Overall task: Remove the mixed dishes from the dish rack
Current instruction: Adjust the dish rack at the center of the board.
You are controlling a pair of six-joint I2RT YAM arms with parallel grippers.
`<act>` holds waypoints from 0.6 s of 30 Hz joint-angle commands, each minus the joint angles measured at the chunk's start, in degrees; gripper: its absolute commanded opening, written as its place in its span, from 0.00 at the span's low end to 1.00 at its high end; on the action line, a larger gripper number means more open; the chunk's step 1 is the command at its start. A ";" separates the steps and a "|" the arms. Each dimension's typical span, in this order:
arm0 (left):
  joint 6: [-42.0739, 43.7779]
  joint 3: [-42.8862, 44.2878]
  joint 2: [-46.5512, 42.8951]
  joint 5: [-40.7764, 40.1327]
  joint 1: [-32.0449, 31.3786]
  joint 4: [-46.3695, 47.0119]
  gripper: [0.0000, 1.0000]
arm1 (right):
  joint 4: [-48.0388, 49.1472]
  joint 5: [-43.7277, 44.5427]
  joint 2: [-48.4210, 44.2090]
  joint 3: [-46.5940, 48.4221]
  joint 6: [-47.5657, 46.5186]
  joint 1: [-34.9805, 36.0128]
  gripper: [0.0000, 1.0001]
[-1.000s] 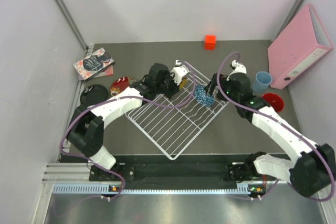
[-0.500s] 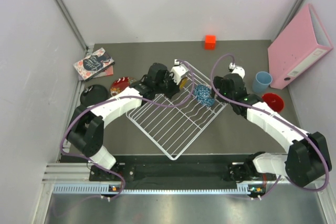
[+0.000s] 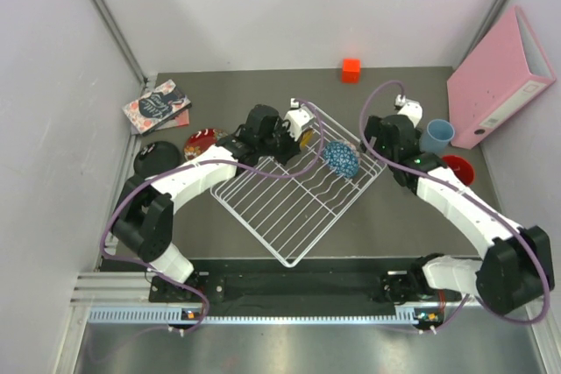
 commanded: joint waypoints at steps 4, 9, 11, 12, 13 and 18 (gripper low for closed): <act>-0.79 -0.08 -3.52 1.68 -0.07 6.34 0.00 | 1.99 -0.29 7.39 -1.09 0.40 -1.36 0.82; -0.88 -0.43 -3.88 1.77 -0.07 6.78 0.00 | 2.61 -2.83 9.68 -2.05 0.75 -2.15 0.50; -1.05 -0.26 -3.61 1.86 -0.07 6.78 0.00 | 2.96 -3.28 10.12 -2.66 1.02 -2.07 0.34; -1.14 -0.08 -3.35 1.94 -0.07 6.78 0.00 | 3.05 -3.45 10.04 -2.84 1.11 -2.15 0.20; -1.23 0.10 -3.18 2.03 -0.07 6.70 0.00 | 2.96 -3.63 9.95 -3.11 1.37 -2.07 0.10; -1.49 0.97 -1.77 2.47 -0.07 6.43 0.00 | 2.70 -5.56 8.37 -5.21 2.69 -2.15 0.00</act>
